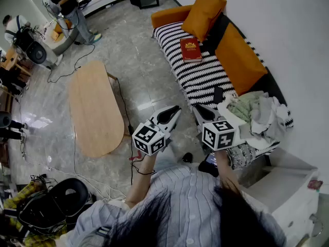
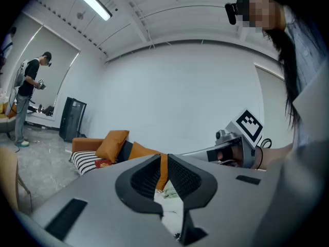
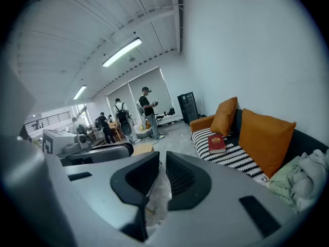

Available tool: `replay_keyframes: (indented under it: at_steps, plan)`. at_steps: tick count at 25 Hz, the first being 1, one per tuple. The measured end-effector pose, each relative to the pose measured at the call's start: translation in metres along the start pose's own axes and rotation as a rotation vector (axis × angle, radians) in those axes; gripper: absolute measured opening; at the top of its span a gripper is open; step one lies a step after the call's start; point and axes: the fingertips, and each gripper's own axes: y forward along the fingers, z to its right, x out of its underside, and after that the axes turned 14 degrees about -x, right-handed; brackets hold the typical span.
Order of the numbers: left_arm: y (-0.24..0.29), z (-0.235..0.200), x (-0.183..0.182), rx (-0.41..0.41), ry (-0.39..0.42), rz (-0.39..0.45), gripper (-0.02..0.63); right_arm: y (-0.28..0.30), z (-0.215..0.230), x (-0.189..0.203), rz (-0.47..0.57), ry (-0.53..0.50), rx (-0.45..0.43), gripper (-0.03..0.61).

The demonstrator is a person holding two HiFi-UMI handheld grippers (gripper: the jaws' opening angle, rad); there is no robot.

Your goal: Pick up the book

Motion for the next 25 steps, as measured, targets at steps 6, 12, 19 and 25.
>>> replay_keyframes:
  at_steps: [6, 12, 19, 25]
  plan:
    - [0.009, -0.014, 0.002, 0.006, -0.010, -0.024, 0.034, 0.015, 0.014, -0.007, 0.013, 0.027, 0.024, 0.052]
    - [0.022, -0.040, -0.003, 0.021, -0.020, -0.040, 0.034, 0.041, 0.021, -0.015, 0.013, 0.039, 0.034, 0.052]
    - [0.056, -0.079, -0.015, 0.065, -0.049, -0.055, 0.034, 0.075, 0.040, -0.030, -0.008, 0.058, 0.073, 0.052]
    - [0.077, -0.124, -0.036, 0.085, -0.048, -0.057, 0.034, 0.113, 0.052, -0.049, -0.008, 0.088, 0.107, 0.052]
